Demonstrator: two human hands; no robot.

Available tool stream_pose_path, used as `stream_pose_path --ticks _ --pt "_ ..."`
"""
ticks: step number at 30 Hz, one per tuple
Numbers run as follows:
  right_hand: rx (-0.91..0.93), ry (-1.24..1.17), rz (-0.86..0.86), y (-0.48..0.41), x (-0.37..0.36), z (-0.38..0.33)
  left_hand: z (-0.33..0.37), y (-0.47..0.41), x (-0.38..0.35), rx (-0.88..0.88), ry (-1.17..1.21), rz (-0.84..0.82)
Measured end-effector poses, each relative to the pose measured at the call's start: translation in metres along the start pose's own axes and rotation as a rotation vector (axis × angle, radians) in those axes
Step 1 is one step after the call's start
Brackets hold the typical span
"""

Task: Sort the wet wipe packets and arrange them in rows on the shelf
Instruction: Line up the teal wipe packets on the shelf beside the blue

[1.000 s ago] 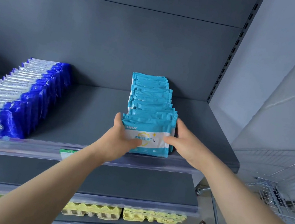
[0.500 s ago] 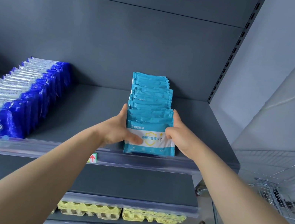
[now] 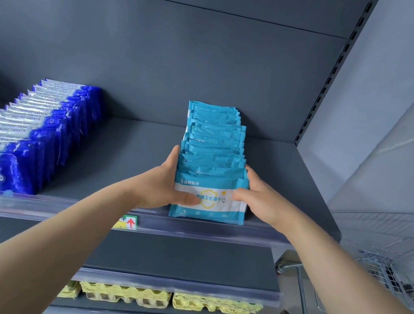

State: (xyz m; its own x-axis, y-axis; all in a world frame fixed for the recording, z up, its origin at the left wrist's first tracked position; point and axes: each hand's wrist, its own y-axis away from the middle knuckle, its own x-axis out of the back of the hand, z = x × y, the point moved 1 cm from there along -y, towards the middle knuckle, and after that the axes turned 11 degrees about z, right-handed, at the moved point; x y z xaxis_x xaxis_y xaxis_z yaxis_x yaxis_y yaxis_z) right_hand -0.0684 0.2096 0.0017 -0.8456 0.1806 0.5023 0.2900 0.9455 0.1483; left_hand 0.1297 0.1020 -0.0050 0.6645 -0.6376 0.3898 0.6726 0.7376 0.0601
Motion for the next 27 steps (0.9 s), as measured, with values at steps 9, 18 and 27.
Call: stream_pose_path --ticks 9,18,27 --pt "-0.047 -0.001 0.262 -0.069 0.032 -0.028 0.020 -0.079 0.047 0.162 -0.015 0.399" --pt "-0.146 -0.222 0.284 -0.154 0.028 -0.039 0.010 -0.167 0.049 0.218 -0.012 0.431" --pt "-0.152 -0.381 0.209 -0.176 0.023 -0.035 0.012 -0.183 0.033 0.260 0.377 0.332"
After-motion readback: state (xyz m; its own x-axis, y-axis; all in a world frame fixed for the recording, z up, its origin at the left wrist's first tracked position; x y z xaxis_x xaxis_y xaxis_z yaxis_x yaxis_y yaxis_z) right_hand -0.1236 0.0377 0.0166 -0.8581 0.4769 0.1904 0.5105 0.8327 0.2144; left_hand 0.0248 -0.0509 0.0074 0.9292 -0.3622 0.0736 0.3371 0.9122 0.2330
